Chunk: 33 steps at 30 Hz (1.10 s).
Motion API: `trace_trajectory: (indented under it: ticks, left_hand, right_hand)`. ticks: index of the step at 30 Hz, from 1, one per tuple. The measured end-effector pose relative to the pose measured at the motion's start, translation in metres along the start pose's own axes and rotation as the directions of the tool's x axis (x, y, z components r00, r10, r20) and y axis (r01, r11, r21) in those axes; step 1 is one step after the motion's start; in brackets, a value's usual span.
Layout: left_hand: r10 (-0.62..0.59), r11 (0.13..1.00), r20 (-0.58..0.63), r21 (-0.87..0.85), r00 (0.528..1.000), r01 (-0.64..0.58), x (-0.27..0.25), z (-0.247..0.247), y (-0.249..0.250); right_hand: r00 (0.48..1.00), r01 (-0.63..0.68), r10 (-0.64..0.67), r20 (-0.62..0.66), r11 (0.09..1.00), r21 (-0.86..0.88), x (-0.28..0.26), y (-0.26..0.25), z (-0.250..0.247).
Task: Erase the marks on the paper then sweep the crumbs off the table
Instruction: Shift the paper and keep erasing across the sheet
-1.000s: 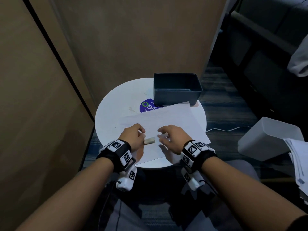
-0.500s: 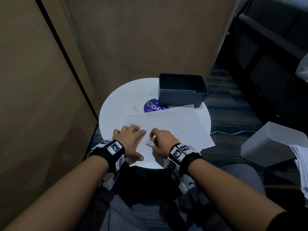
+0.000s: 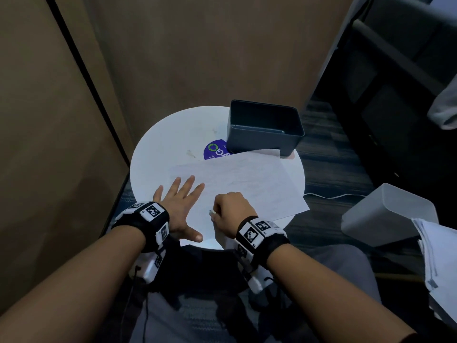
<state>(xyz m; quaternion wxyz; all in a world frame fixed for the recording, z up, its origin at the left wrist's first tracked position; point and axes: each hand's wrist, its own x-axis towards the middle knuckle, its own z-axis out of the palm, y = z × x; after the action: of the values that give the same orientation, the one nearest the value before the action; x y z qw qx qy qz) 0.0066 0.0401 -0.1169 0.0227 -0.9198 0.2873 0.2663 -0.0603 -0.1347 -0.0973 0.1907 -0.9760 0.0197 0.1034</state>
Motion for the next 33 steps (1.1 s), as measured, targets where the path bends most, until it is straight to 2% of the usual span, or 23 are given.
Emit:
trace_trajectory:
  ticks: [3, 5, 10, 12, 17, 19, 23, 27, 29, 33]
  left_hand:
    - [0.025, 1.000, 0.029, -0.008, 0.999, -0.025, 0.007, 0.001, 0.001]
    - [0.028, 1.000, 0.045, -0.004, 0.999, -0.027, 0.009, 0.002, 0.000]
    - [0.000, 1.000, 0.032, 0.011, 0.999, 0.000, 0.006, 0.006, 0.003]
    - [-0.005, 1.000, 0.026, 0.009, 1.000, 0.005, 0.006, 0.005, 0.003]
    - [-0.001, 1.000, 0.066, -0.005, 0.998, 0.001, 0.009, 0.006, 0.001]
    - [-0.003, 1.000, 0.050, -0.011, 0.999, 0.003, 0.006, 0.008, 0.002]
    - [-0.014, 1.000, 0.012, -0.007, 1.000, 0.014, 0.005, 0.008, 0.003]
    - [0.000, 1.000, 0.059, -0.022, 0.998, 0.001, 0.008, 0.002, 0.000]
    - [0.006, 1.000, 0.083, -0.017, 0.997, -0.005, 0.007, 0.005, -0.001]
    - [0.007, 1.000, 0.048, -0.026, 0.999, -0.005, 0.001, 0.008, 0.005]
  right_hand:
    - [0.982, -0.187, 0.187, -0.005, 0.982, -0.002, 0.000, 0.031, -0.024]
    - [0.970, -0.242, 0.242, -0.022, 0.970, -0.011, 0.004, 0.039, -0.035]
    - [0.990, -0.119, 0.113, 0.089, 0.991, 0.067, 0.014, -0.013, -0.016]
    - [0.986, -0.143, 0.139, 0.088, 0.989, 0.036, 0.014, -0.015, -0.008]
    - [0.958, -0.285, 0.285, 0.031, 0.959, 0.001, 0.015, 0.019, -0.022]
    - [0.971, -0.237, 0.237, 0.028, 0.971, 0.010, 0.018, 0.004, -0.021]
    - [0.982, -0.159, 0.150, 0.117, 0.985, 0.072, 0.021, -0.030, -0.004]
    - [0.960, -0.277, 0.278, 0.025, 0.960, -0.044, 0.012, 0.009, -0.024]
    - [0.941, -0.339, 0.339, -0.005, 0.940, -0.032, 0.009, 0.022, -0.034]
    - [0.977, -0.208, 0.199, 0.075, 0.967, 0.146, 0.019, -0.014, -0.022]
